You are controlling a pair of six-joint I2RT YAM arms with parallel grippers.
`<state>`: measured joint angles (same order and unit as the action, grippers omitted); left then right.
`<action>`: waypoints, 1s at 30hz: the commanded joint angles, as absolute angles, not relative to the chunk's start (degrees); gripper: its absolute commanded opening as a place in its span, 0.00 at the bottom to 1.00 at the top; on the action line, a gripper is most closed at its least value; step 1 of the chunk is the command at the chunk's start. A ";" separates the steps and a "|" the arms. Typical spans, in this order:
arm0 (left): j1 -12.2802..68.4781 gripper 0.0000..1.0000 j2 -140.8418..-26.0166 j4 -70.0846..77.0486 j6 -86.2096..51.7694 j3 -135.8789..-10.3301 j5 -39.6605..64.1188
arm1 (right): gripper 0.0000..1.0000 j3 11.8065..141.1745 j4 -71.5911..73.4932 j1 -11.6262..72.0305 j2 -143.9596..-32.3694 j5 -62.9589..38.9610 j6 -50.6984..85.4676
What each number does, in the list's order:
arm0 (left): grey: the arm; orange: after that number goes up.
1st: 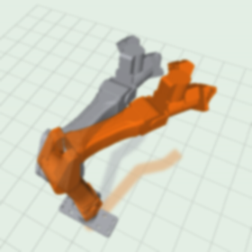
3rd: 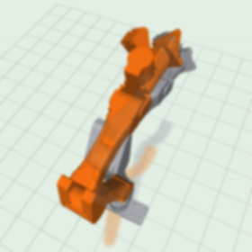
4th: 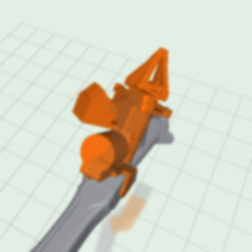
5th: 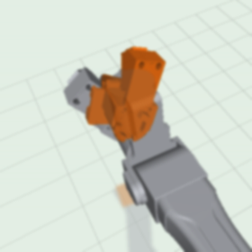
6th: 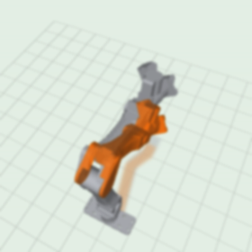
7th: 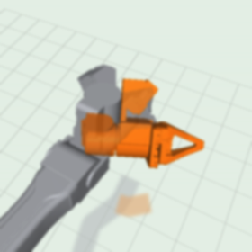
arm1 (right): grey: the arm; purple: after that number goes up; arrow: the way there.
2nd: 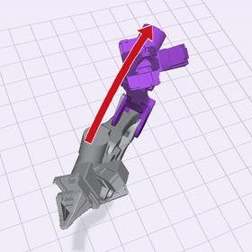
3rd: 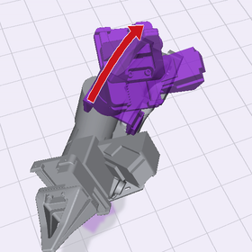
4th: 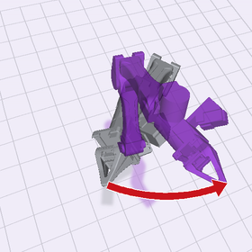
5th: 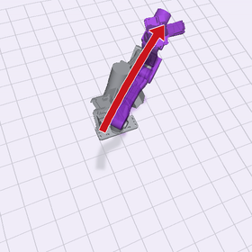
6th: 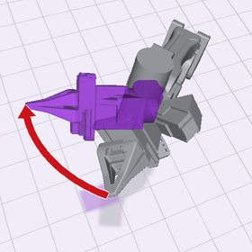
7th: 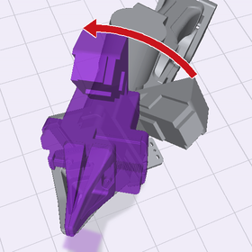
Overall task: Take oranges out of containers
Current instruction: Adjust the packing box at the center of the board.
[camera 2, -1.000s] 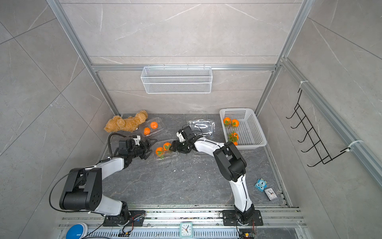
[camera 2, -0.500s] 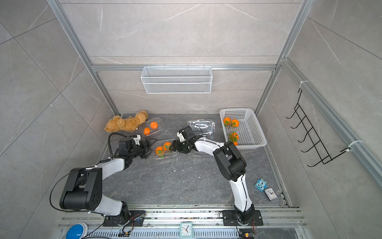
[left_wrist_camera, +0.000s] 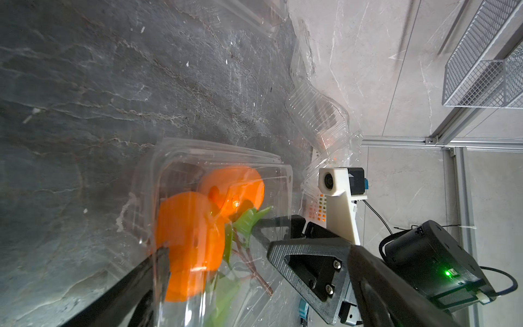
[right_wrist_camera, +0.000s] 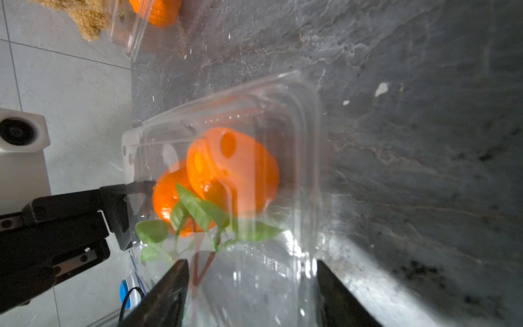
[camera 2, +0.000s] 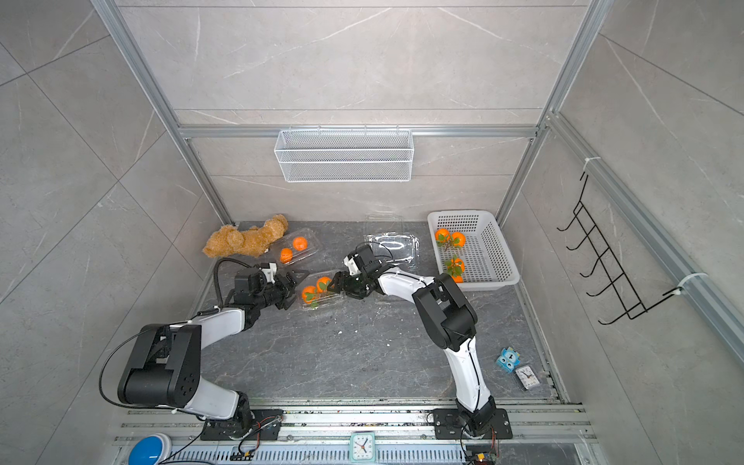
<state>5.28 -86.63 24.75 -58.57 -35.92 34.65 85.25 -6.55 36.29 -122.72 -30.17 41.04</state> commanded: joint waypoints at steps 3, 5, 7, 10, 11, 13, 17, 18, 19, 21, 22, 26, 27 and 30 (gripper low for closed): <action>7.91 1.00 -87.33 29.47 -61.38 -34.95 38.94 | 0.71 87.95 -5.74 38.24 -125.24 -34.94 42.11; 8.06 1.00 -87.15 29.71 -61.53 -34.82 38.87 | 0.72 88.30 -6.24 38.22 -125.46 -35.05 42.33; 8.26 0.99 -86.91 29.62 -61.48 -34.80 38.81 | 0.73 88.58 -6.15 38.23 -125.76 -35.40 42.81; 8.77 0.99 -86.57 29.62 -61.22 -34.57 38.58 | 0.75 88.86 -6.15 38.30 -125.81 -35.59 43.37; 8.79 0.99 -86.49 29.62 -61.17 -34.41 38.58 | 0.77 88.99 -6.21 38.33 -125.80 -35.67 43.62; 8.88 1.00 -86.37 29.79 -61.05 -34.18 38.60 | 0.79 89.30 -5.94 38.34 -125.80 -35.92 44.36; 9.07 1.00 -86.45 30.45 -61.18 -33.84 38.69 | 0.82 90.19 -5.76 38.90 -125.80 -36.04 45.13; 9.22 0.99 -86.50 30.57 -61.23 -33.85 38.76 | 0.83 90.27 -5.75 38.98 -125.79 -35.87 45.26; 9.36 1.00 -86.60 30.67 -61.26 -33.89 38.76 | 0.84 90.26 -5.53 39.11 -125.80 -35.71 45.50; 9.66 0.99 -86.86 30.76 -61.18 -34.00 38.69 | 0.85 89.88 -4.53 39.28 -125.82 -35.60 46.28; 9.76 1.00 -87.03 30.81 -61.22 -34.02 38.68 | 0.86 89.65 -4.02 39.24 -125.79 -35.61 46.63; 10.28 0.99 -87.88 31.69 -61.56 -34.15 38.41 | 0.87 88.79 -2.65 39.37 -125.58 -35.68 47.46; 10.50 0.99 -88.14 32.12 -61.81 -34.16 38.28 | 0.88 88.72 -2.65 39.31 -125.66 -35.73 47.47; 11.23 0.99 -88.98 33.34 -62.75 -34.37 38.14 | 0.90 88.98 -2.55 39.33 -125.76 -36.03 47.71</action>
